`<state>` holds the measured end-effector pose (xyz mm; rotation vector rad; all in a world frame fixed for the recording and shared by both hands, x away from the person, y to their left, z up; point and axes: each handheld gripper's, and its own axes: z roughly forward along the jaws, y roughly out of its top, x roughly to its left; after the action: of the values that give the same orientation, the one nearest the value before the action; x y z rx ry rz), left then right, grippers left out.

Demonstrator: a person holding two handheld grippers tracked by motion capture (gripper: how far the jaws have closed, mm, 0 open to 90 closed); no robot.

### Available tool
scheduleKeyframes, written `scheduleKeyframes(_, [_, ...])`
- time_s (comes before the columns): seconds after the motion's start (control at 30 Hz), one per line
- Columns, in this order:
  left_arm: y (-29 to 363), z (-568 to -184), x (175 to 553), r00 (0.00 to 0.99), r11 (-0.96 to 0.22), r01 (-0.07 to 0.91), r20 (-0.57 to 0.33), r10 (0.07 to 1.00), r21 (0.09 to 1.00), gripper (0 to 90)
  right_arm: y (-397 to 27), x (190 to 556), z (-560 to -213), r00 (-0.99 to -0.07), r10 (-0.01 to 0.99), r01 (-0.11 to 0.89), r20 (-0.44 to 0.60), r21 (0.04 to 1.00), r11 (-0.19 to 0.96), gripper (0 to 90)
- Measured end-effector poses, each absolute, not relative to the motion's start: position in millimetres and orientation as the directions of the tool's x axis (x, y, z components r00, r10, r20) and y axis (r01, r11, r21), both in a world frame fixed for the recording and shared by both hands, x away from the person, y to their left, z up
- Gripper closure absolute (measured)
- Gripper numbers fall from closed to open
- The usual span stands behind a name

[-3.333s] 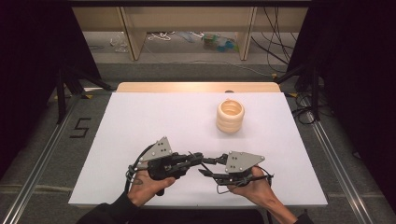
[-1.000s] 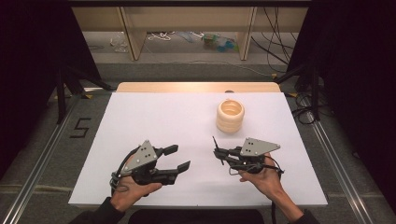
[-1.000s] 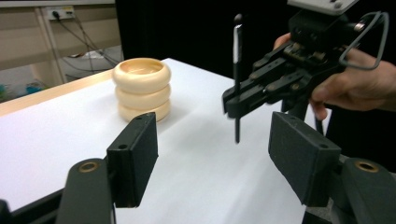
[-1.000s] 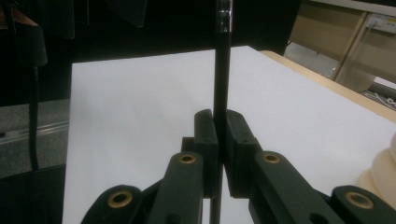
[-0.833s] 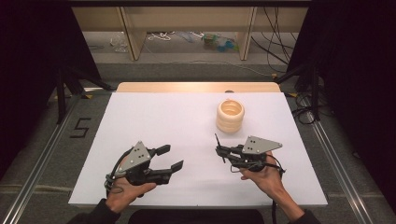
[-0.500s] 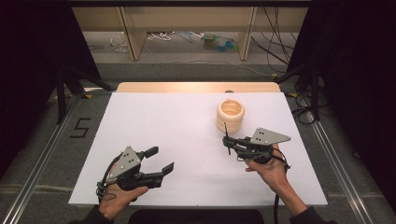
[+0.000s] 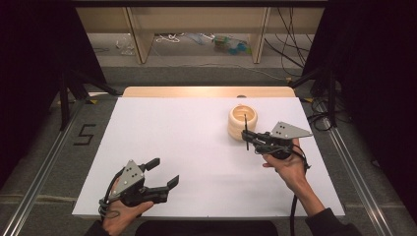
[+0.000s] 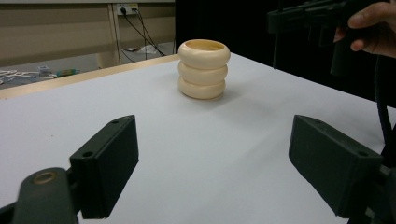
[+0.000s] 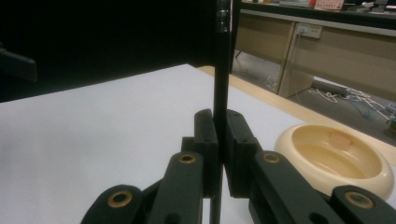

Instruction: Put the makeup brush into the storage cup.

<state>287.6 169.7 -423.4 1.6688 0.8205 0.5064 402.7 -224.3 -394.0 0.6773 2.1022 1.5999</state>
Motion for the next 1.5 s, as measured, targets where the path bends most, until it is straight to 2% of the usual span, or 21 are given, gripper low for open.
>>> scheduleKeyframes(0.33, [171.9, -428.1, 283.6, 0.646, -0.089, 0.257, -0.102, 0.757, 0.962, 15.7, -224.3, 420.1, -383.1, -0.768, 0.639, 0.151, -0.031, 0.962, 0.227, 85.6])
scheduleKeyframes(1.17, [174.7, -427.5, 285.5, 0.641, -0.092, 0.247, -0.091, 0.763, 0.965, 15.8, -230.1, 462.5, -377.4, -0.674, 0.739, 0.164, -0.010, 0.973, 0.163, 85.6])
scheduleKeyframes(1.5, [173.7, -427.7, 284.9, 0.636, -0.079, 0.255, -0.106, 0.764, 0.964, 15.8, -232.6, 473.8, -382.0, -0.656, 0.754, 0.199, 0.009, 0.967, 0.161, 85.6])
